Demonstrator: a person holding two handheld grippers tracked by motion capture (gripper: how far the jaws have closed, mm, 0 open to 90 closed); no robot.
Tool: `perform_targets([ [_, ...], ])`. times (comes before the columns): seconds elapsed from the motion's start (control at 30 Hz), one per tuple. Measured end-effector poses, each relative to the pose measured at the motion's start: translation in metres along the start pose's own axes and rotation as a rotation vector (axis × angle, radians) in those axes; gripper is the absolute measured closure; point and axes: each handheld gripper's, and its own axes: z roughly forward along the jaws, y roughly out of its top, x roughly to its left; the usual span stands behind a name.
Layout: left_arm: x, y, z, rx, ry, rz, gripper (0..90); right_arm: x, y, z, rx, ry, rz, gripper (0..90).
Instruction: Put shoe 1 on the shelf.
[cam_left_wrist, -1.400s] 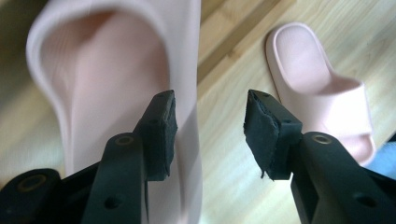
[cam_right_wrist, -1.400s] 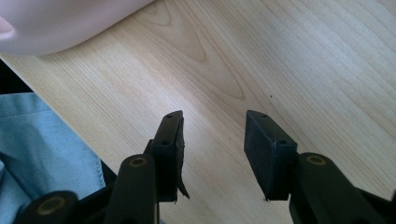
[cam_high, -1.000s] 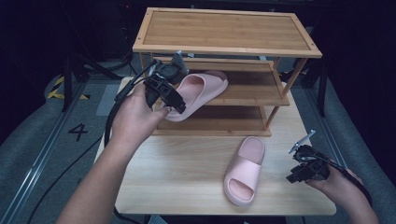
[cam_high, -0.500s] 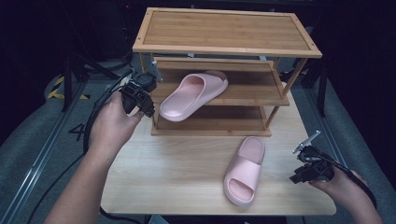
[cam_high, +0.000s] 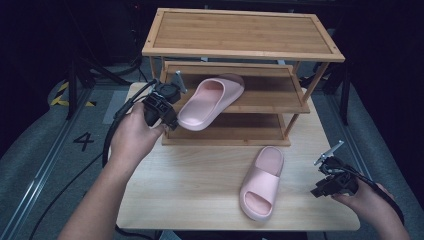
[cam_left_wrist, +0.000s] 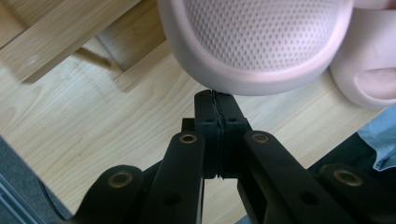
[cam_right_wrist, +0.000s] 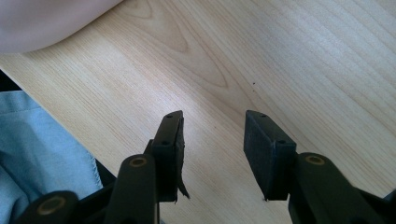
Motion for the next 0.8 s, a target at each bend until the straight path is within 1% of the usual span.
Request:
perform_targets([
  [0.1, -0.013, 0.007, 0.004, 0.005, -0.021, 0.040, 89.4, 0.000, -0.001, -0.001, -0.005, -0.002, -0.001, 58.2],
  [0.2, -0.023, 0.012, 0.006, 0.009, -0.028, 0.067, 89.4, 0.000, -0.001, -0.002, -0.004, -0.004, 0.007, 58.2],
  [0.23, -0.028, 0.014, 0.007, 0.014, -0.035, 0.082, 89.4, -0.001, -0.002, -0.002, -0.006, -0.005, 0.005, 58.3],
  [0.3, -0.034, 0.016, 0.008, 0.012, -0.043, 0.097, 89.2, -0.001, -0.002, -0.003, -0.005, -0.005, 0.000, 58.2],
  [0.37, -0.036, 0.017, 0.008, 0.006, -0.049, 0.102, 89.2, 0.000, -0.002, -0.002, -0.005, -0.002, 0.001, 58.2],
  [0.43, -0.046, 0.021, 0.011, 0.012, -0.066, 0.106, 89.2, 0.000, -0.002, -0.002, -0.004, -0.003, 0.002, 58.2],
  [0.53, -0.054, 0.027, 0.015, 0.016, -0.068, 0.138, 89.2, 0.000, -0.002, -0.003, -0.006, -0.004, 0.002, 58.2],
  [0.6, -0.060, 0.031, 0.017, 0.020, -0.074, 0.143, 89.2, 0.000, -0.002, -0.002, -0.004, 0.001, -0.003, 58.2],
  [0.63, -0.060, 0.031, 0.017, 0.020, -0.074, 0.143, 89.2, 0.000, -0.002, -0.002, -0.004, 0.001, -0.003, 58.2],
  [0.7, -0.066, 0.034, 0.018, 0.022, -0.081, 0.158, 89.1, 0.001, -0.001, -0.002, -0.003, -0.004, -0.003, 58.2],
  [0.73, -0.068, 0.035, 0.018, 0.016, -0.088, 0.158, 88.9, 0.001, -0.001, -0.002, -0.004, -0.001, -0.005, 58.2],
  [0.8, -0.072, 0.034, 0.018, 0.023, -0.099, 0.174, 88.2, 0.001, -0.002, -0.002, -0.002, -0.002, -0.005, 58.2],
])
